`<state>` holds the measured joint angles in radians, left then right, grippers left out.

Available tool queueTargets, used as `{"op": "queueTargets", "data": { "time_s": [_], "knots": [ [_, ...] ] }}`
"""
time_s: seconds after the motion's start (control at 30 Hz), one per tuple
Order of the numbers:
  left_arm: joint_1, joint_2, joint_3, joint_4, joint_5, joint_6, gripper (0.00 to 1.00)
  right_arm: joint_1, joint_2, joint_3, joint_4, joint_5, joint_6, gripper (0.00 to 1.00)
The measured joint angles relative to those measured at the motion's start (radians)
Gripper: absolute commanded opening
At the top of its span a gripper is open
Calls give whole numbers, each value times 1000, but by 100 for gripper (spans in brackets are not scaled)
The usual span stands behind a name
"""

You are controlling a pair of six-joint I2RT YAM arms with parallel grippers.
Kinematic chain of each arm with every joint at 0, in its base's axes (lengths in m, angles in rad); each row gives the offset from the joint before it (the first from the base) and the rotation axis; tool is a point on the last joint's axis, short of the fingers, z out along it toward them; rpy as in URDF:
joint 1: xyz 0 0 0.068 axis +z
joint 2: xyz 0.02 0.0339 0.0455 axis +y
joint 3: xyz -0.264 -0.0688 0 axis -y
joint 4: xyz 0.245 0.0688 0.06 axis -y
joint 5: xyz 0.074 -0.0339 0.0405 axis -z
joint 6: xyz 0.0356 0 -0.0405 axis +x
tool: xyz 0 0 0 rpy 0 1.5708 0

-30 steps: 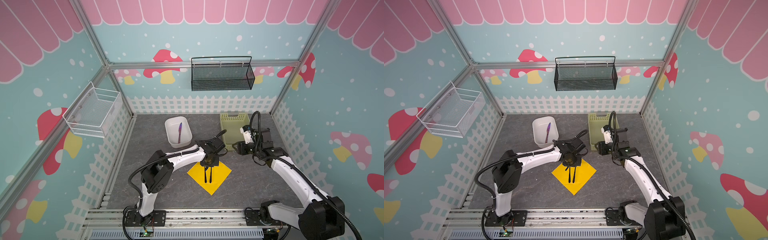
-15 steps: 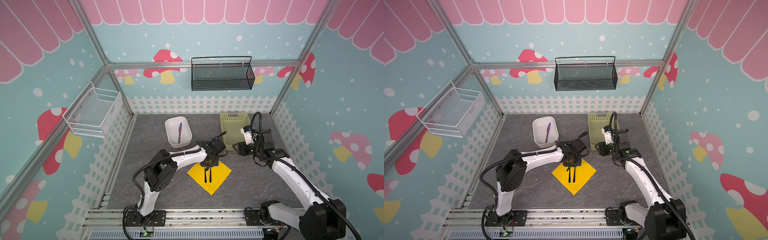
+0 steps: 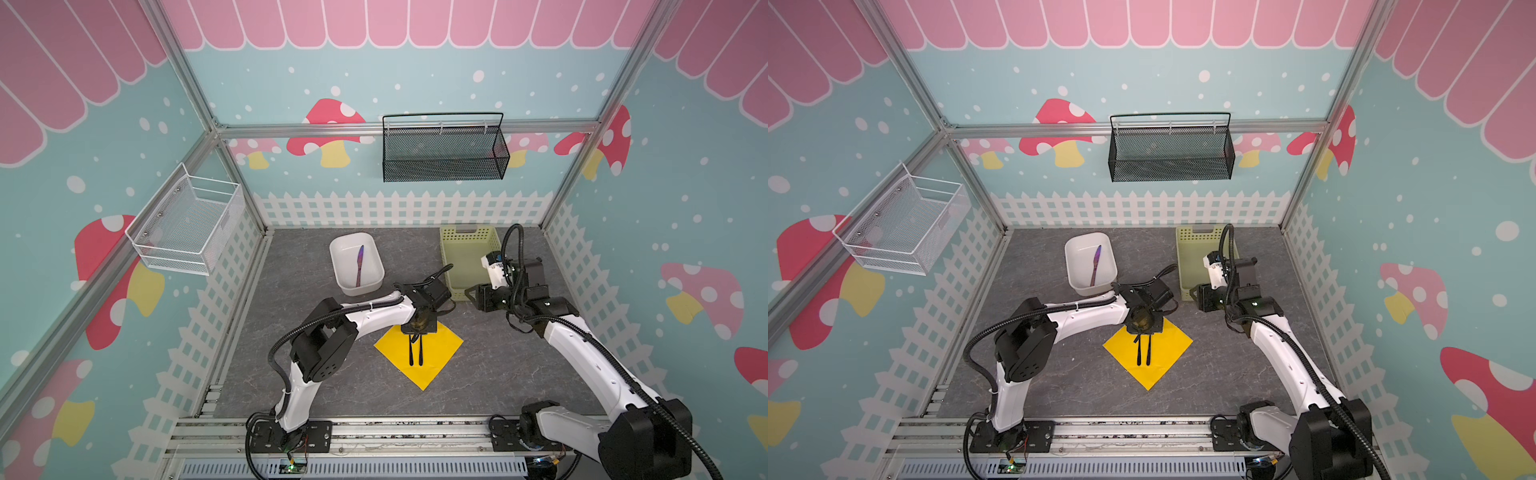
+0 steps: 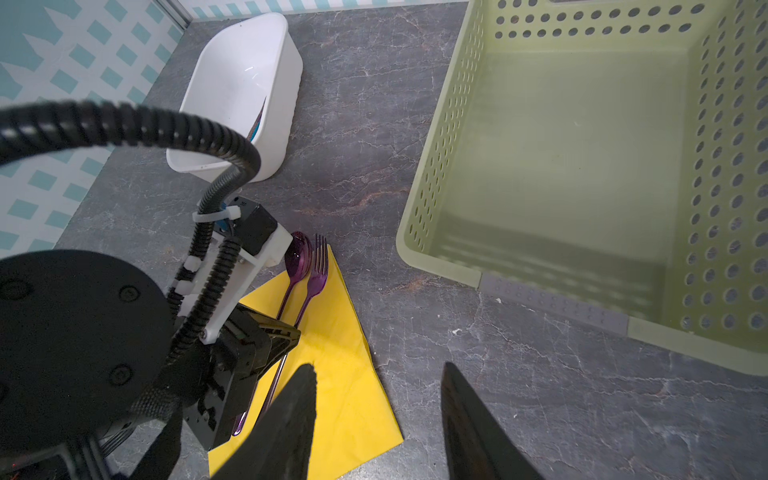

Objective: Place the utensils on the paper napkin and roll it up
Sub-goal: 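Open the left gripper, release the fork and raise it off the napkin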

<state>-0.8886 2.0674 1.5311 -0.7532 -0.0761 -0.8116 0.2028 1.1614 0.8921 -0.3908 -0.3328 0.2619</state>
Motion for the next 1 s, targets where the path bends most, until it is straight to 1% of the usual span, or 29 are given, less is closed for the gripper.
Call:
{"op": "queueTargets", "data": {
  "time_s": [0.53, 0.8, 1.0],
  "knots": [
    [7, 0, -22, 3, -6, -19, 2, 0, -18, -3, 0, 0, 0, 50],
    [11, 0, -29, 5, -10, -23, 8, 0, -26, -3, 0, 0, 0, 50],
    [11, 0, -31, 6, -10, -23, 15, 0, -26, -3, 0, 0, 0, 50]
  ]
}}
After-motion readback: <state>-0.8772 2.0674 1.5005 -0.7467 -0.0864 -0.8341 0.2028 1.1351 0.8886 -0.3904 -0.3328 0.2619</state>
